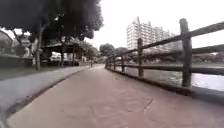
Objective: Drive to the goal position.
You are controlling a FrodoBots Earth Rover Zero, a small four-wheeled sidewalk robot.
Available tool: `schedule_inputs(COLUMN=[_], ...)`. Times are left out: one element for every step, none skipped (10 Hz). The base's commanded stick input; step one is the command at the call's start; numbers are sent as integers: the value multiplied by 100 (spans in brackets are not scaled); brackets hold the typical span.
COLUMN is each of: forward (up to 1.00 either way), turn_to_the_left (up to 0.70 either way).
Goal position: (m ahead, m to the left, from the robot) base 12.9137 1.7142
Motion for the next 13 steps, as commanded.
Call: schedule_inputs(forward=[100,100,100,100,100,100,100,100,100,100,100,100,100], turn_to_the_left=[0,0,0,0,35,37,16,0,0,0,0,0,0])
